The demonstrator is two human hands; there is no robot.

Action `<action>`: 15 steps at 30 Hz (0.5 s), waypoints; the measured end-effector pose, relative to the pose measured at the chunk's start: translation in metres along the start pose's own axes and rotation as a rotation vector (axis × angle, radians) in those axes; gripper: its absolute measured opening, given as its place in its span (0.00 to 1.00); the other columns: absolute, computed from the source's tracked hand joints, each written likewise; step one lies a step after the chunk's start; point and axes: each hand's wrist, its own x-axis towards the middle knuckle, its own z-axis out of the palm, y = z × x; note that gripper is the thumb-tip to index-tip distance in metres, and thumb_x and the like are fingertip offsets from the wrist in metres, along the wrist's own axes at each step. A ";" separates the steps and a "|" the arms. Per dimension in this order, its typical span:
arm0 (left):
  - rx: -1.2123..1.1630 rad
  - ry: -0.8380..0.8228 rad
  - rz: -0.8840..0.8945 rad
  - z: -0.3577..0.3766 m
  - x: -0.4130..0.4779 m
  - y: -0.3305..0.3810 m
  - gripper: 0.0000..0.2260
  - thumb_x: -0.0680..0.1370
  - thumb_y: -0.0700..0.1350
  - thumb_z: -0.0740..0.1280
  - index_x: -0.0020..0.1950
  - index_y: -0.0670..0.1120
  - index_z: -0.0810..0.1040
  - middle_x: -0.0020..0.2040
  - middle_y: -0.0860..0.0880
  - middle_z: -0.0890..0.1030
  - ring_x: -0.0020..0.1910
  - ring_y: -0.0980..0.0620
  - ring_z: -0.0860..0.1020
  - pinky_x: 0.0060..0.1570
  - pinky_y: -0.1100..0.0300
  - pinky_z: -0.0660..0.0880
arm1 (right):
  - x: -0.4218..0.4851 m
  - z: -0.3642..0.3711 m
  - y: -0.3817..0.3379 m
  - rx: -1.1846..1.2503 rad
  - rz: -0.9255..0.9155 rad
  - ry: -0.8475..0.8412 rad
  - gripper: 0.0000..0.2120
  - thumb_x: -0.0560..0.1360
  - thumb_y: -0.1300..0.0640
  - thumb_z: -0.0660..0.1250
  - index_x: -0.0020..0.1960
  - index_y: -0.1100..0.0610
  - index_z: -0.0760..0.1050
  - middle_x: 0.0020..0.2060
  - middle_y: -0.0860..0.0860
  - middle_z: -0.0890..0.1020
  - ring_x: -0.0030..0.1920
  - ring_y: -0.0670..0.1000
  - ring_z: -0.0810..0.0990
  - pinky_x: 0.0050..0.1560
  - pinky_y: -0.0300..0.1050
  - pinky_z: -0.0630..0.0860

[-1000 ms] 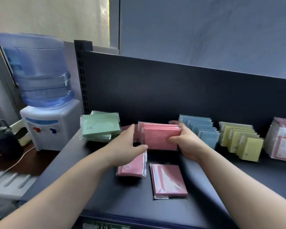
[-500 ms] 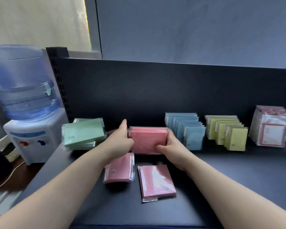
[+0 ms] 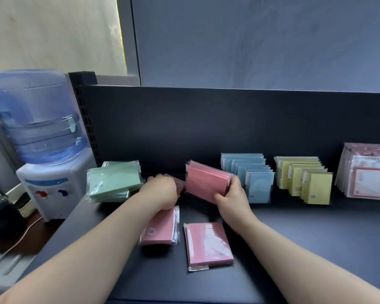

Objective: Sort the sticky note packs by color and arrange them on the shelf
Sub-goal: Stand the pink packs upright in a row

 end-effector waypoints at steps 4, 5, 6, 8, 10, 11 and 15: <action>-0.015 0.033 0.004 0.000 0.002 0.004 0.11 0.76 0.40 0.60 0.57 0.42 0.74 0.61 0.41 0.71 0.59 0.40 0.72 0.53 0.51 0.70 | -0.001 0.000 -0.002 -0.015 -0.011 0.029 0.16 0.73 0.66 0.62 0.56 0.51 0.65 0.47 0.44 0.75 0.47 0.43 0.75 0.41 0.28 0.68; -0.020 0.020 0.000 0.001 0.004 0.003 0.14 0.76 0.43 0.61 0.61 0.42 0.72 0.62 0.41 0.69 0.61 0.39 0.70 0.56 0.50 0.70 | -0.002 0.000 -0.002 -0.021 -0.012 0.027 0.16 0.73 0.66 0.62 0.55 0.51 0.65 0.47 0.44 0.75 0.47 0.44 0.75 0.42 0.29 0.67; -0.028 -0.004 -0.007 0.003 0.006 0.003 0.17 0.77 0.47 0.62 0.64 0.43 0.70 0.64 0.40 0.68 0.62 0.38 0.69 0.59 0.50 0.69 | -0.002 0.000 -0.002 -0.025 -0.012 0.025 0.16 0.73 0.66 0.62 0.55 0.51 0.65 0.47 0.44 0.75 0.48 0.45 0.75 0.43 0.31 0.67; -0.056 -0.059 -0.018 0.009 0.010 0.004 0.26 0.75 0.55 0.65 0.68 0.42 0.66 0.66 0.38 0.68 0.63 0.37 0.70 0.61 0.50 0.69 | -0.002 -0.001 -0.002 -0.031 -0.012 0.022 0.16 0.73 0.67 0.62 0.55 0.51 0.65 0.46 0.43 0.75 0.47 0.44 0.75 0.43 0.30 0.67; -0.069 -0.055 -0.032 0.012 0.011 0.004 0.29 0.74 0.57 0.65 0.69 0.42 0.64 0.67 0.37 0.68 0.64 0.37 0.70 0.62 0.50 0.70 | -0.002 -0.001 -0.002 -0.037 -0.014 0.016 0.16 0.73 0.66 0.62 0.56 0.51 0.64 0.45 0.42 0.74 0.45 0.39 0.74 0.39 0.26 0.68; -0.072 -0.034 -0.040 0.013 0.011 0.004 0.28 0.74 0.56 0.65 0.68 0.43 0.64 0.66 0.38 0.68 0.63 0.36 0.70 0.61 0.49 0.69 | -0.002 -0.001 -0.002 -0.038 -0.013 0.014 0.16 0.73 0.66 0.62 0.56 0.51 0.64 0.45 0.41 0.74 0.44 0.38 0.73 0.39 0.26 0.68; -0.054 0.067 -0.035 0.008 0.002 0.005 0.22 0.73 0.52 0.65 0.64 0.45 0.67 0.63 0.41 0.69 0.62 0.37 0.69 0.58 0.48 0.70 | -0.002 -0.002 -0.002 -0.015 0.005 0.008 0.15 0.73 0.65 0.62 0.56 0.51 0.64 0.46 0.43 0.75 0.44 0.38 0.74 0.41 0.30 0.68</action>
